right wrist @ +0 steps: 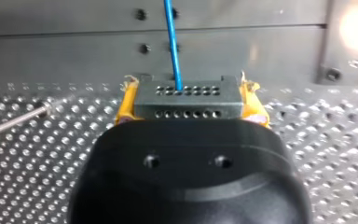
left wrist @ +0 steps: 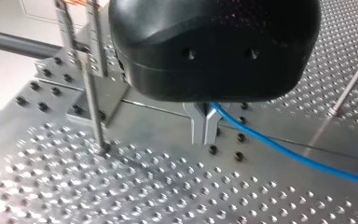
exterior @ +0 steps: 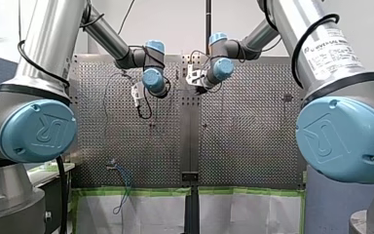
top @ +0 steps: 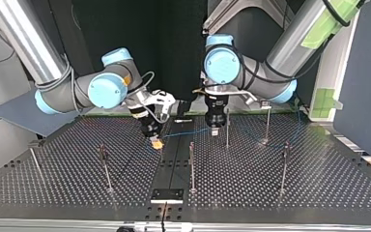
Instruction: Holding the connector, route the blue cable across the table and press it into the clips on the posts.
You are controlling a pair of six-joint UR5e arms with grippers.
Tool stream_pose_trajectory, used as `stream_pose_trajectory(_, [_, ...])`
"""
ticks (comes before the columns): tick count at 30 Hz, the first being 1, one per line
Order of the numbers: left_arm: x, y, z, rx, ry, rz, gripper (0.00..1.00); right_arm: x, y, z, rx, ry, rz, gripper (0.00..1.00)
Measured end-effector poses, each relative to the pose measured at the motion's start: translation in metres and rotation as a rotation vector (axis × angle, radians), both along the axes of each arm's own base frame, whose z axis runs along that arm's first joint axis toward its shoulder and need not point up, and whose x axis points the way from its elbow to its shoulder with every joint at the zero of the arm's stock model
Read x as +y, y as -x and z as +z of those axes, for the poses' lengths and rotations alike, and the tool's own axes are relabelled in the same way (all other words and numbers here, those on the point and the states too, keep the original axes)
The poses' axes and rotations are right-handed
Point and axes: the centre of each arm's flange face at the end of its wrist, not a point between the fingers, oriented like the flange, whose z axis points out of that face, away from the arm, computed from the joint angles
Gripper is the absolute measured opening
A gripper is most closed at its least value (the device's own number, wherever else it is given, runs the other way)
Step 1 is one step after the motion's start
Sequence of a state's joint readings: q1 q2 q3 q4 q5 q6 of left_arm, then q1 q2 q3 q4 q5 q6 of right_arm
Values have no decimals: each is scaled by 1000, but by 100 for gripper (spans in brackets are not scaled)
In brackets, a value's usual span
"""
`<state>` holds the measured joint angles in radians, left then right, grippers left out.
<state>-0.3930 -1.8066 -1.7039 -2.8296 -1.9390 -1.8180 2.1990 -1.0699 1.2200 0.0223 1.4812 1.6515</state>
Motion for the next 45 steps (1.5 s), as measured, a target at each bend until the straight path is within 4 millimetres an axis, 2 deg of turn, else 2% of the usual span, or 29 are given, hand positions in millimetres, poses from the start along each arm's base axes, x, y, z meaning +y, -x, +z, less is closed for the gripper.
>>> stream_pose_trajectory(17, [-4,42,76,-99,20,-67,0,35,20,89,-93,41,81,0])
stream_pose_trajectory(24, [-1,47,107,-185,71,-105,0,45,36,125,-128,77,82,0])
stream_pose_trajectory(27, [-2,42,104,-190,83,-121,0,40,40,122,-127,71,73,0])
stream_pose_trajectory(39, [0,1,58,-162,79,-113,0,13,34,73,-82,5,82,0])
stream_pose_trajectory(45, [4,-19,40,-150,82,-122,0,5,34,60,-73,-8,88,0])
